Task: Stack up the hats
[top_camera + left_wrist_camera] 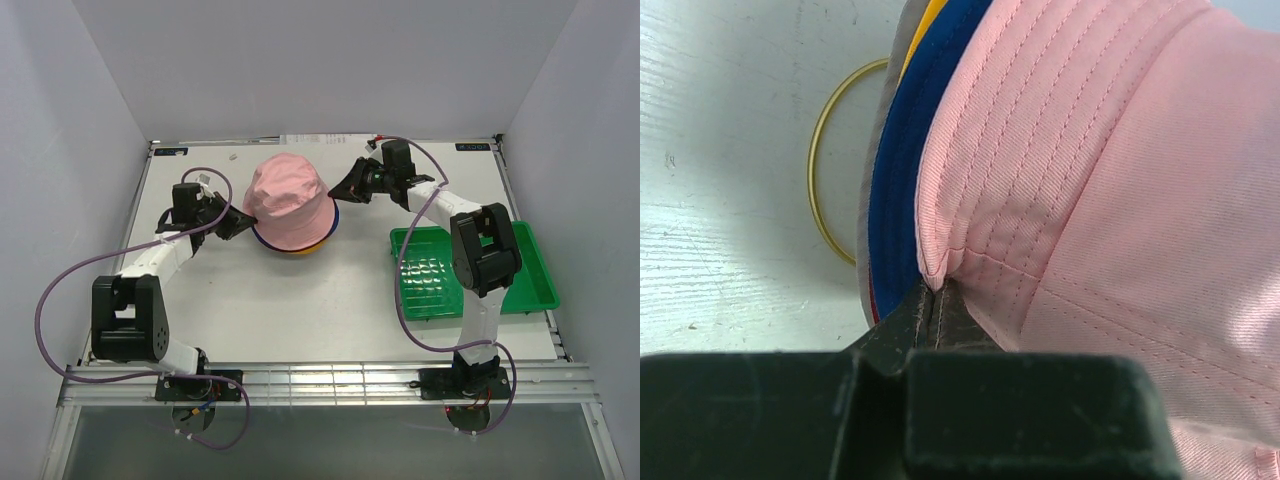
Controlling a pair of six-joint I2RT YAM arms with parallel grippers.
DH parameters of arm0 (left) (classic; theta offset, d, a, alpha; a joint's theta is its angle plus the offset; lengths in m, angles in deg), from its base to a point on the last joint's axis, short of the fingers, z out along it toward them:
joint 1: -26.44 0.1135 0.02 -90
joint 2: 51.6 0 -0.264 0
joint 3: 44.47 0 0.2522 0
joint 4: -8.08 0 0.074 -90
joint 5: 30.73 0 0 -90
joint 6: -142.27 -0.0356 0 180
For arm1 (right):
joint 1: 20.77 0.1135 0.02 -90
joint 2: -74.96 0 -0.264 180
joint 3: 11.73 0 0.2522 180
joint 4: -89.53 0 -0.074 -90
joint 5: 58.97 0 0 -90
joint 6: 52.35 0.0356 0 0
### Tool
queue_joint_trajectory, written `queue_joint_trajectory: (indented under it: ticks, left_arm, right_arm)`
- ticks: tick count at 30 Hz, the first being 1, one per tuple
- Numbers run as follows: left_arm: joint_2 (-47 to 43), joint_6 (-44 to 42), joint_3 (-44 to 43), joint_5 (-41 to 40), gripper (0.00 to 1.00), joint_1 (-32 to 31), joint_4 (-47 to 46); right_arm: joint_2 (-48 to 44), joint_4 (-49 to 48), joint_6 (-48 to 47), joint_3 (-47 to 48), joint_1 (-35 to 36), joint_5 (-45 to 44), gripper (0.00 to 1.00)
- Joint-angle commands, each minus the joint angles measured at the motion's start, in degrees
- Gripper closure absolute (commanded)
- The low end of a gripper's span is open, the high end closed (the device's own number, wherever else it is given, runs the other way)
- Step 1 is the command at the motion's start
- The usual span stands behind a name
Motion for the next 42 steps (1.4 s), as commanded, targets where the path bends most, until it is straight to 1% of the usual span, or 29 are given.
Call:
queue_joint_trajectory:
  ticks: [1,7,8,9,13,17,20,21,23,25,27,28,31,34,39,42]
  left_arm:
    - [2.8,-1.58,2.69,-4.66,1.0,0.82,4.44]
    - [4.13,-1.5,4.1,-4.22,1.0,0.82,3.3]
    - [4.13,-1.5,4.18,-4.13,1.0,2.65,3.3]
    - [3.69,-1.5,4.27,-3.96,1.0,2.66,3.21]
    - [2.46,-2.46,2.44,-3.87,1.0,2.66,5.14]
    - [0.88,-3.25,0.32,-3.87,0.99,2.66,7.52]
    - [-0.88,-3.34,-0.56,-3.69,0.93,2.66,8.4]
    - [-1.23,-3.34,-0.82,-3.6,0.87,2.66,8.66]
    - [-2.11,-3.52,-1.44,-3.87,0.84,2.66,9.45]
    - [-2.46,-3.61,-1.62,-3.87,0.77,2.75,10.06]
    - [-2.9,-3.7,-1.7,-4.04,0.73,2.67,10.24]
    - [-3.08,-3.78,-1.62,-4.04,0.68,2.66,10.42]
    - [-3.69,-4.13,-1.53,-4.39,0.59,2.75,10.68]
    - [-4.92,-4.4,-1.53,-4.48,0.53,2.67,10.77]
    - [-5.63,-5.36,-2.93,-5.54,0.52,2.75,12.26]
    - [-6.15,-5.63,-3.64,-5.98,0.54,2.75,12.7]
  right_arm:
    - [3.25,5.62,-3.93,-2.5,-1.39,-5.23,0.92]
    - [4.57,5.88,-4.28,-3.02,-1.57,-5.15,0.92]
    - [4.57,5.8,-4.37,-3.11,-1.57,-4.97,0.92]
    - [4.49,5.62,-4.55,-3.2,-1.57,-4.88,0.92]
    - [3.43,5.88,-4.81,-3.02,-1.57,-4.88,0.92]
    - [2.38,6.58,-5.07,-0.57,-1.57,-4.44,0.92]
    - [1.76,7.37,-5.16,0.75,-1.57,-3.66,0.92]
    - [1.59,7.38,-5.16,1.54,-1.48,-3.39,0.9]
    - [1.06,7.38,-5.16,2.07,-1.48,-2.69,0.86]
    - [0.53,6.94,-4.99,2.42,-1.48,-2.34,0.81]
    - [0.0,7.03,-4.9,2.69,-1.48,-2.16,0.8]
    - [0.0,7.2,-4.9,3.12,-1.48,-1.9,0.78]
    - [-0.17,7.64,-4.99,3.48,-1.48,-1.81,0.76]
    - [-0.52,7.73,-5.07,3.31,-1.48,-1.72,0.75]
    - [-1.4,7.73,-5.08,2.78,-1.48,-1.54,0.74]
    - [-2.46,8.25,-5.6,2.6,-1.48,-1.72,0.72]
